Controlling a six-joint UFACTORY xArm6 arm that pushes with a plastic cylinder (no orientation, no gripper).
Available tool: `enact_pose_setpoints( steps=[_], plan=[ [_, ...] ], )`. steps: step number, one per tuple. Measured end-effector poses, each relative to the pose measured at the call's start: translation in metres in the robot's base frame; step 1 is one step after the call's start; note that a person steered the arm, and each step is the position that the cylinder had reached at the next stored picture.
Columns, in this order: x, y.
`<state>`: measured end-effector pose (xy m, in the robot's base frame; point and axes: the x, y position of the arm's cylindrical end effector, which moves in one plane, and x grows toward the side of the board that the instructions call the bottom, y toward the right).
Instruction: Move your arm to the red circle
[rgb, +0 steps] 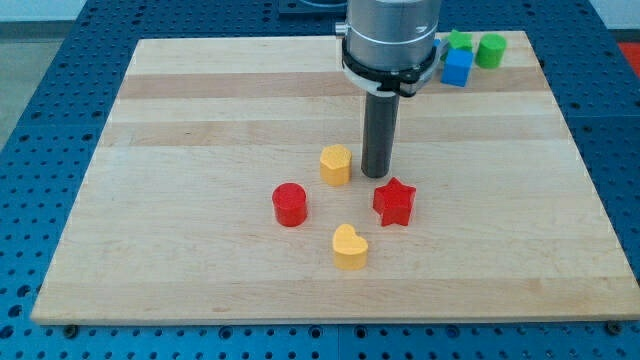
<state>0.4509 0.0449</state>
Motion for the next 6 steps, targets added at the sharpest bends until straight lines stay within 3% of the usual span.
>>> enact_pose_setpoints(
  steps=[3,6],
  plan=[
    [0.000,-0.076],
    [0.040,-0.050]
  ],
)
